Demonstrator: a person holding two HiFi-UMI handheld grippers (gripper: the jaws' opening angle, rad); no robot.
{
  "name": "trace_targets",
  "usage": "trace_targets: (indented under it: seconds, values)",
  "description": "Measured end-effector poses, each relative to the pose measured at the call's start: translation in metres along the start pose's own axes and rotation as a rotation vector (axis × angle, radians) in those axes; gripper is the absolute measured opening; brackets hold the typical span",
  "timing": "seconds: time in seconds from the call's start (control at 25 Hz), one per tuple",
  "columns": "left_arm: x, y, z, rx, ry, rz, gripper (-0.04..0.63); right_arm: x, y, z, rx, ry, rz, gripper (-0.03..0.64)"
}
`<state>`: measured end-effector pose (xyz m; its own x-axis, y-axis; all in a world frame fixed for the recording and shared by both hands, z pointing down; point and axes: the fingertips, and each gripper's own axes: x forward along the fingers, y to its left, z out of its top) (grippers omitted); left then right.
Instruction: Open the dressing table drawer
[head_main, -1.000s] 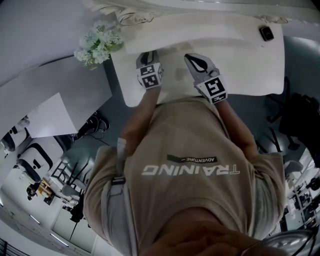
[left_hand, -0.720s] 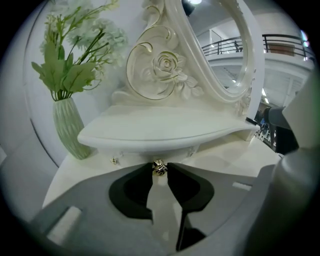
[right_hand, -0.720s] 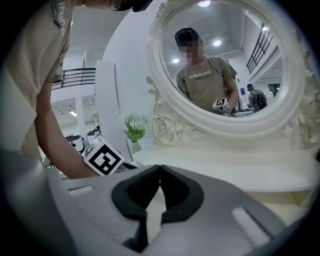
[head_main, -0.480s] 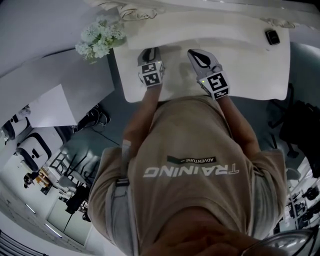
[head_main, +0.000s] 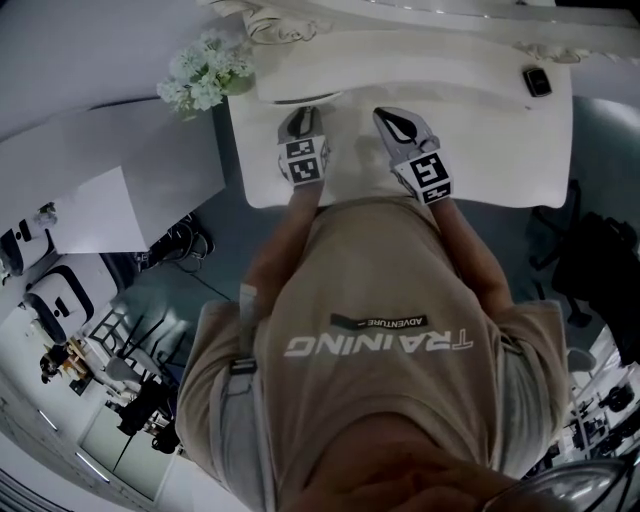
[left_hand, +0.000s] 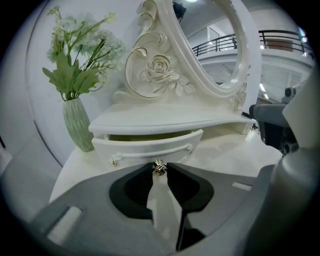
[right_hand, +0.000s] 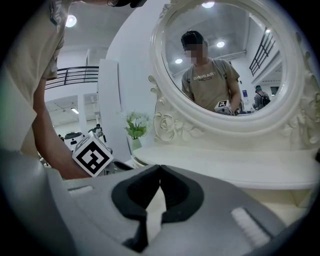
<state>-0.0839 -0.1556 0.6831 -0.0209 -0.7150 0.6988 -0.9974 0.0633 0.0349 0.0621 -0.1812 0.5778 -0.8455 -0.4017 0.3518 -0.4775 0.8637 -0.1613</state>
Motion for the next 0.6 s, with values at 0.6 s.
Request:
trace_targets:
  seconds: [0.6]
  values:
    - [-0.016, -0.005, -0.012, 0.011, -0.022, 0.005, 0.098, -0.012, 0.017, -0.008, -0.013, 0.0, 0.013, 0.003]
